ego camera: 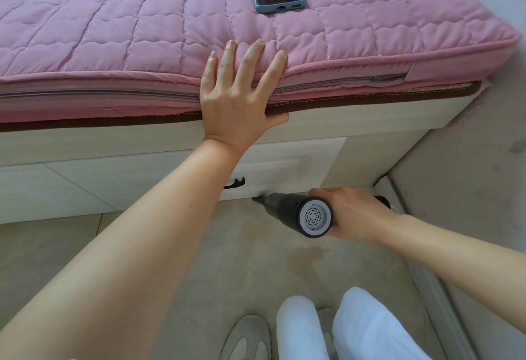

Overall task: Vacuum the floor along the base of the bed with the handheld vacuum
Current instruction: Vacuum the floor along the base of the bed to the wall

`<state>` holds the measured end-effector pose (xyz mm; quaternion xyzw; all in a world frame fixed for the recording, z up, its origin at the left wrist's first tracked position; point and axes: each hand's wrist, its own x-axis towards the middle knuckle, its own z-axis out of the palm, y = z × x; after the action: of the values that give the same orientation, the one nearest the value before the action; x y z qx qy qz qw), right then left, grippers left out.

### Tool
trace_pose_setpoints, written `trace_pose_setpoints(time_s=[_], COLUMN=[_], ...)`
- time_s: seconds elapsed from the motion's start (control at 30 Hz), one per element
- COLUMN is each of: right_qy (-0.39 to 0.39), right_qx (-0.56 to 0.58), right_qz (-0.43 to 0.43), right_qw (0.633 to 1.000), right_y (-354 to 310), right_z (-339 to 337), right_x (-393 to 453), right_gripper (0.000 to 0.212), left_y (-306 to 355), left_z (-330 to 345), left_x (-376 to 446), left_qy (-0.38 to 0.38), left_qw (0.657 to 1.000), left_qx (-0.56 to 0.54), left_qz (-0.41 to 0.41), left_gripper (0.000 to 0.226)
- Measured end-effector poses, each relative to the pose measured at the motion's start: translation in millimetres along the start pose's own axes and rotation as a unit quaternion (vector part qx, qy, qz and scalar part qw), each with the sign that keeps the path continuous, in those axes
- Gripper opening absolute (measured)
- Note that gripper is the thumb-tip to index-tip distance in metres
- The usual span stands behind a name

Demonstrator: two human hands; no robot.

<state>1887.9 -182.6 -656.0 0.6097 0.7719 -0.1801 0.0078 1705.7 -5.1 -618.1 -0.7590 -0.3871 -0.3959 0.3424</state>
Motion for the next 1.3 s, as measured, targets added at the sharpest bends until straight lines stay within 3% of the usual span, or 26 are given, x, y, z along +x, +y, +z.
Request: trace_pose_setpoints(time_s=[0.5, 1.3], right_qy=[0.004, 0.016], right_qx=[-0.001, 0.041], right_qz=[0.072, 0.052], right_qw=[0.997, 0.998], right_y=[29, 41], right_z=[-21, -33], right_x=[-29, -61], right_gripper=[0.030, 0.034], left_y=[0, -2], left_z=[0, -2], left_x=[-1, -1], left_qy=[0.005, -0.012], left_qw=[1.000, 1.000], left_qx=[0.009, 0.012], left_qz=[0.006, 0.012], left_gripper=[0.084, 0.088])
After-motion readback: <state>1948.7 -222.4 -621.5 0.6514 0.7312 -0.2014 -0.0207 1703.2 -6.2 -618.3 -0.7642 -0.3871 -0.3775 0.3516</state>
